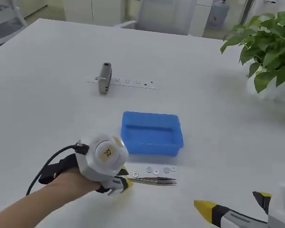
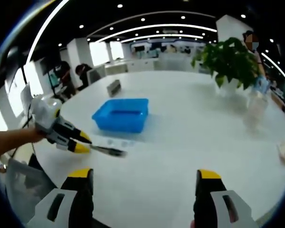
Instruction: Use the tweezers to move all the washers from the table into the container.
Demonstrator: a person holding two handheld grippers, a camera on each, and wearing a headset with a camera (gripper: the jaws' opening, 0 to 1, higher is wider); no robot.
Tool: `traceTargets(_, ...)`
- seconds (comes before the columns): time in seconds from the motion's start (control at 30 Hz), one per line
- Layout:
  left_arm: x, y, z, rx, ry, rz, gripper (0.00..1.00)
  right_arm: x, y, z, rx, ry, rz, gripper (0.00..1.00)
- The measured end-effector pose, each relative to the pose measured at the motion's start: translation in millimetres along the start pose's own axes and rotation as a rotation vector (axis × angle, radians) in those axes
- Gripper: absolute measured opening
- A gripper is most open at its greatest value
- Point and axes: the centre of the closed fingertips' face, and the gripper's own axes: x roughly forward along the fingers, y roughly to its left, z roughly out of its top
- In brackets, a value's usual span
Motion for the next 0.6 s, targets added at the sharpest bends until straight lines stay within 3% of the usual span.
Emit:
traceTargets(0.03,1.1,2.5,9.7,0.014,-0.055,-0.005,0.11,0.1,0.2,-0.1,0.001,0.001,0.001,0.87)
traceTargets(0.07,-0.1,1.9,2.4,-0.001,-0.016,-0.01,0.09,0.3,0.1,-0.5,0.001,0.002,0.0,0.87)
traceTargets(0.1,2.5,3.1,5.4,0.003,-0.032,-0.011,0.08,0.2,-0.1,-0.7,0.0,0.004,-0.001,0.87)
traceTargets(0.33,2.0,-7.5,6.0,0.062,-0.018,-0.035,0.0,3.1,4.4,-4.6,-0.017,0.029,0.011,0.87)
traceTargets(0.47,-0.1,-15.6,5.7,0.069,-0.008,-0.044,0.0,6.4,15.2,-6.3,-0.057,0.045,0.051,0.84)
traceTargets(0.6,-7.5,-22.8,12.7,0.08,-0.031,-0.041,0.0,9.3,27.4,-10.4,-0.102,0.069,0.093,0.84)
